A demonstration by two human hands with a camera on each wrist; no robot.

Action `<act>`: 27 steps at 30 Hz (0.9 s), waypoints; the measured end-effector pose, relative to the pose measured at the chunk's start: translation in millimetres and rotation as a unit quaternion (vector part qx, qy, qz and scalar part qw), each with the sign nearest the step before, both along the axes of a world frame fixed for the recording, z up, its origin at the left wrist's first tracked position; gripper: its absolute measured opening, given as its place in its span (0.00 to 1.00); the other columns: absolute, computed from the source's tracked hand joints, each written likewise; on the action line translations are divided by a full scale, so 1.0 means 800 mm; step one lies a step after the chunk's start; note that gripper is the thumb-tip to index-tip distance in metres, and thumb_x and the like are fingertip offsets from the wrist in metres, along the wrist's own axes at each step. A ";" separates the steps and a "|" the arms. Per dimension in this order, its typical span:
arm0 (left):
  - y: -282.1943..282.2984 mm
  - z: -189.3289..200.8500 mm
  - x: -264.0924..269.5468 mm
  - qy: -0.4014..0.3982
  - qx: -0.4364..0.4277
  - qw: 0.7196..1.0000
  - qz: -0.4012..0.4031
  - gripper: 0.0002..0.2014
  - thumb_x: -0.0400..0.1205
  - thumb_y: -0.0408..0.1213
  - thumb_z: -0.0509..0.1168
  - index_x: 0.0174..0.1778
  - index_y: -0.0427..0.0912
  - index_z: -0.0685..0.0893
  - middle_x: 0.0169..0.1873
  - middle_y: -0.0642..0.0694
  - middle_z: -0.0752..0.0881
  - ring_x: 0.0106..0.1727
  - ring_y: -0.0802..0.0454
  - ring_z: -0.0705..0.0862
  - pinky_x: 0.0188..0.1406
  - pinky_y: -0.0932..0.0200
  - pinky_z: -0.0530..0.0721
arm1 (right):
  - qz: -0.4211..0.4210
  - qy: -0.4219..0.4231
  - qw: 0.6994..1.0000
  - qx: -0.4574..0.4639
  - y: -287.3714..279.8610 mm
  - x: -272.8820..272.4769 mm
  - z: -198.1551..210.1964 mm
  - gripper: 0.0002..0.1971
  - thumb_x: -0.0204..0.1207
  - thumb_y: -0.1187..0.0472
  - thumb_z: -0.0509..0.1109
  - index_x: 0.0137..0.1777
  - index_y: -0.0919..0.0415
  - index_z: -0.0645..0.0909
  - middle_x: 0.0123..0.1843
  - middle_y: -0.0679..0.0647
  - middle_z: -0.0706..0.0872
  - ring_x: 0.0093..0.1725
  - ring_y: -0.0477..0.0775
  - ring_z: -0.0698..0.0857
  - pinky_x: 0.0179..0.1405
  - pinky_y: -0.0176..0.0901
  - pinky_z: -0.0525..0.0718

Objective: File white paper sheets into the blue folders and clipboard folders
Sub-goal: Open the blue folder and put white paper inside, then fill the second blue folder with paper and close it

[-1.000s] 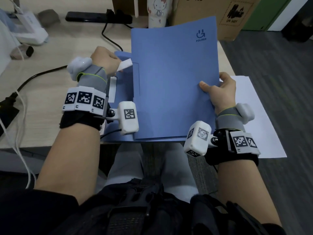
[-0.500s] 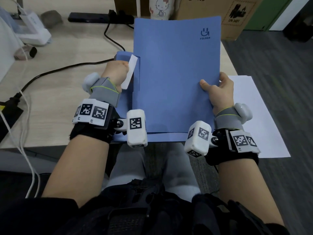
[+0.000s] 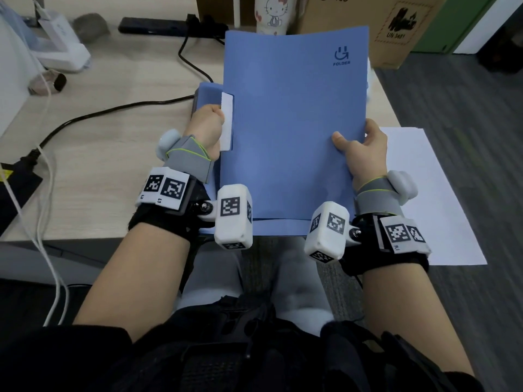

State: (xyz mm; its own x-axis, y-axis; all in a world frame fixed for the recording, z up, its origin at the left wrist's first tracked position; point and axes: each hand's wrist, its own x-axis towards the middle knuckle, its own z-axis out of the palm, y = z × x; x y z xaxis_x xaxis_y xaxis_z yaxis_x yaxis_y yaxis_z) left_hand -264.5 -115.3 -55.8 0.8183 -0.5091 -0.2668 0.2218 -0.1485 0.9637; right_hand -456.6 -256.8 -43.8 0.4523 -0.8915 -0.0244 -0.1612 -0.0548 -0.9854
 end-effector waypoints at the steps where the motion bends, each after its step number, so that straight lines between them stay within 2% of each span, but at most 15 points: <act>1: -0.001 -0.001 -0.001 0.004 -0.012 1.000 0.000 0.20 0.83 0.23 0.44 0.32 0.42 0.76 0.34 0.46 0.80 0.34 0.51 0.80 0.38 0.59 0.82 | 0.003 -0.009 1.000 0.005 0.000 0.001 0.000 0.11 0.70 0.71 0.72 0.45 0.55 0.78 0.49 0.56 0.87 0.46 0.57 0.87 0.51 0.51 0.88; 4: 0.001 -0.003 -0.003 0.008 -0.027 1.000 0.005 0.20 0.84 0.22 0.44 0.33 0.42 0.75 0.34 0.46 0.80 0.32 0.53 0.81 0.35 0.62 0.82 | 0.005 -0.022 1.000 0.007 0.001 0.003 0.001 0.12 0.71 0.73 0.71 0.44 0.55 0.78 0.48 0.56 0.87 0.42 0.53 0.86 0.45 0.42 0.89; 7: 0.008 0.001 -0.003 0.024 -0.052 0.998 -0.007 0.21 0.84 0.21 0.44 0.37 0.43 0.79 0.32 0.50 0.85 0.26 0.61 0.85 0.29 0.68 0.85 | -0.006 -0.027 1.000 0.009 0.000 0.007 0.002 0.11 0.71 0.73 0.72 0.48 0.60 0.79 0.47 0.55 0.87 0.40 0.49 0.86 0.40 0.36 0.88; 10: 0.024 0.006 0.005 0.033 -0.064 0.997 -0.022 0.21 0.85 0.24 0.46 0.40 0.45 0.81 0.27 0.57 0.88 0.28 0.62 0.87 0.30 0.68 0.85 | -0.007 -0.033 0.999 0.025 0.004 0.021 0.003 0.11 0.70 0.73 0.73 0.51 0.62 0.81 0.47 0.56 0.87 0.41 0.52 0.86 0.42 0.40 0.88; 13: 0.048 0.008 0.016 0.026 -0.010 0.999 -0.031 0.16 0.84 0.30 0.52 0.35 0.48 0.81 0.30 0.51 0.83 0.28 0.56 0.78 0.28 0.63 0.75 | -0.009 -0.026 0.999 0.034 0.008 0.039 0.001 0.11 0.69 0.72 0.73 0.50 0.62 0.81 0.46 0.56 0.87 0.41 0.54 0.86 0.45 0.45 0.88; 15: 0.067 0.005 0.027 0.023 0.034 0.998 -0.039 0.15 0.83 0.33 0.53 0.36 0.48 0.82 0.31 0.50 0.81 0.29 0.54 0.74 0.30 0.62 0.68 | -0.010 -0.022 0.999 0.035 0.013 0.055 -0.002 0.11 0.68 0.72 0.73 0.50 0.61 0.81 0.45 0.55 0.87 0.41 0.54 0.86 0.47 0.48 0.88; 17: 0.083 0.004 0.036 0.034 0.059 0.997 -0.032 0.16 0.83 0.33 0.52 0.36 0.47 0.83 0.26 0.53 0.86 0.26 0.55 0.78 0.29 0.63 0.71 | -0.016 -0.018 0.999 0.048 0.019 0.070 -0.007 0.13 0.68 0.71 0.73 0.51 0.59 0.79 0.45 0.55 0.88 0.43 0.56 0.87 0.49 0.51 0.89; 19: 0.096 0.002 0.042 0.044 0.082 0.996 -0.011 0.15 0.81 0.32 0.54 0.33 0.46 0.82 0.22 0.53 0.86 0.23 0.54 0.78 0.27 0.64 0.71 | -0.010 -0.011 0.998 0.061 0.026 0.085 -0.012 0.16 0.68 0.70 0.73 0.54 0.57 0.77 0.48 0.57 0.88 0.45 0.57 0.89 0.51 0.54 0.89; 21: 0.111 -0.003 0.056 0.043 0.100 0.994 0.019 0.06 0.74 0.31 0.58 0.32 0.41 0.78 0.28 0.43 0.79 0.29 0.47 0.71 0.28 0.62 0.66 | -0.004 -0.003 0.998 0.063 0.039 0.108 -0.016 0.19 0.66 0.71 0.72 0.55 0.55 0.76 0.53 0.61 0.88 0.50 0.59 0.89 0.56 0.58 0.87; 22: 0.115 -0.006 0.060 0.035 0.110 0.993 0.031 0.03 0.68 0.32 0.59 0.35 0.40 0.76 0.33 0.40 0.75 0.34 0.47 0.68 0.29 0.61 0.65 | -0.003 -0.001 0.998 0.061 0.043 0.115 -0.018 0.19 0.67 0.72 0.70 0.57 0.56 0.76 0.55 0.61 0.88 0.52 0.60 0.88 0.58 0.57 0.86; 24: 0.128 -0.015 0.076 0.020 0.127 0.990 0.059 0.10 0.63 0.33 0.58 0.40 0.42 0.74 0.39 0.41 0.71 0.40 0.46 0.66 0.31 0.58 0.63 | 0.012 0.009 0.998 0.069 0.054 0.135 -0.020 0.22 0.70 0.75 0.67 0.63 0.62 0.76 0.49 0.59 0.86 0.48 0.57 0.86 0.57 0.53 0.86; 26: 0.137 -0.028 0.098 -0.010 0.142 0.986 0.087 0.05 0.65 0.31 0.57 0.35 0.41 0.74 0.35 0.41 0.71 0.37 0.48 0.66 0.30 0.58 0.63 | 0.028 0.024 0.996 0.076 0.067 0.155 -0.022 0.26 0.69 0.76 0.66 0.68 0.63 0.75 0.43 0.57 0.84 0.44 0.55 0.84 0.55 0.56 0.86; 27: 0.141 -0.038 0.108 -0.028 0.147 0.983 0.102 0.05 0.65 0.30 0.56 0.33 0.41 0.74 0.33 0.40 0.71 0.35 0.49 0.67 0.29 0.58 0.65 | 0.034 0.024 0.996 0.079 0.072 0.162 -0.020 0.28 0.67 0.74 0.66 0.69 0.62 0.75 0.43 0.56 0.85 0.46 0.56 0.85 0.57 0.57 0.86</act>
